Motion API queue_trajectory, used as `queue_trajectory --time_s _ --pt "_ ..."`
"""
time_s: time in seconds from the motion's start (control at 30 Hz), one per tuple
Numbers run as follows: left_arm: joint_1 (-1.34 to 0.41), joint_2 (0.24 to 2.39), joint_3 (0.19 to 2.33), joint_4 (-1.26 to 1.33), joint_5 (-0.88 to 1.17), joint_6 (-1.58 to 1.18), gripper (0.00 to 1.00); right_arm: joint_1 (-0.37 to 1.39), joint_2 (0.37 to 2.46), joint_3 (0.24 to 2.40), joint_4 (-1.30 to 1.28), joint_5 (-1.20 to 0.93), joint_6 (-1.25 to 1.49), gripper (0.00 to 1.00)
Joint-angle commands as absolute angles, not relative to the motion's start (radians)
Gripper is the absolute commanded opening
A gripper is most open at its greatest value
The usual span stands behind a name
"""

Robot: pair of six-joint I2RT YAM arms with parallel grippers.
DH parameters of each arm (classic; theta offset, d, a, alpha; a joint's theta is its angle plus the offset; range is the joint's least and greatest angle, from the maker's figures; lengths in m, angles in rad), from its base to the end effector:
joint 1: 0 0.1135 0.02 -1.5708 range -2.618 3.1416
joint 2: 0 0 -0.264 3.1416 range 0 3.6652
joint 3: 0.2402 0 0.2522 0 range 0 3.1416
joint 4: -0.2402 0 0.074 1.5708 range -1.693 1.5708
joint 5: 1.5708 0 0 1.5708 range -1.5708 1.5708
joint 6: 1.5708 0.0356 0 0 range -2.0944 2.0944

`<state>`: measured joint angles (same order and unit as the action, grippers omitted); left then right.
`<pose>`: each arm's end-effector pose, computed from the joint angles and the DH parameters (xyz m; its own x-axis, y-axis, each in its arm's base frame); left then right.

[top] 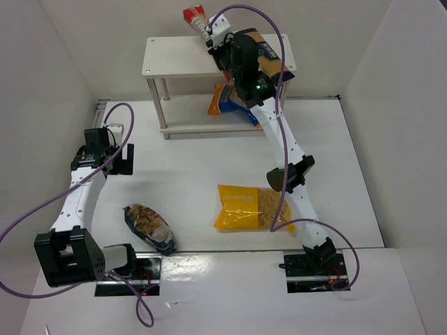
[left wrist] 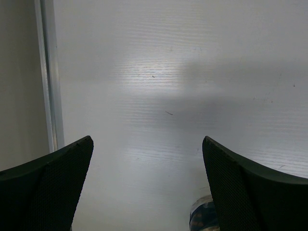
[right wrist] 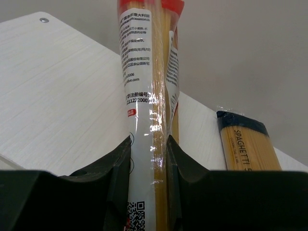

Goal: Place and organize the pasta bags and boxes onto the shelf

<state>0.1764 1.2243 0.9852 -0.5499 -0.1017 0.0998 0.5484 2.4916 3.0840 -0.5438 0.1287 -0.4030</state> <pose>0.2550 0.0491 0.2844 -0.7196 -0.0276 -0.6939 -0.1742 0.9744 0.1419 0.4368 0.2615 0.4651 0.1980 -0.3348 -0.9212 -0.3587 0.8499 -0.3860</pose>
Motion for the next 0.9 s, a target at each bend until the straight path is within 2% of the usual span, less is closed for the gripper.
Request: queue_trajectory --time_s 0.0,0.03,0.2,0.23,0.4,0.53,0.7,0.87 --pt "0.183 1.227 0.979 -0.535 -0.087 0.084 1.00 0.546 2.505 3.135 -0.354 0.161 -0.430 0.34" --pt "0.183 1.227 0.979 -0.535 -0.087 0.084 1.00 0.546 2.505 3.135 -0.354 0.161 -0.430 0.40" --pt "0.183 1.227 0.979 -0.535 -0.087 0.084 1.00 0.546 2.514 3.135 -0.354 0.170 -0.439 0.47" --pt "0.183 1.227 0.979 -0.535 -0.087 0.084 1.00 0.546 2.514 3.135 -0.354 0.170 -0.439 0.59" --pt "0.183 1.227 0.979 -0.535 -0.087 0.084 1.00 0.546 2.514 3.135 -0.374 0.158 -0.428 0.70" --pt "0.183 1.218 0.979 -0.535 -0.087 0.084 1.00 0.557 2.477 3.135 -0.413 0.137 -0.408 0.88" --pt "0.183 1.218 0.979 -0.544 -0.069 0.084 1.00 0.589 2.401 3.135 -0.526 0.114 -0.364 0.98" --pt "0.183 1.198 0.979 -0.545 -0.069 0.094 1.00 0.598 2.321 3.135 -0.647 0.042 -0.307 0.99"
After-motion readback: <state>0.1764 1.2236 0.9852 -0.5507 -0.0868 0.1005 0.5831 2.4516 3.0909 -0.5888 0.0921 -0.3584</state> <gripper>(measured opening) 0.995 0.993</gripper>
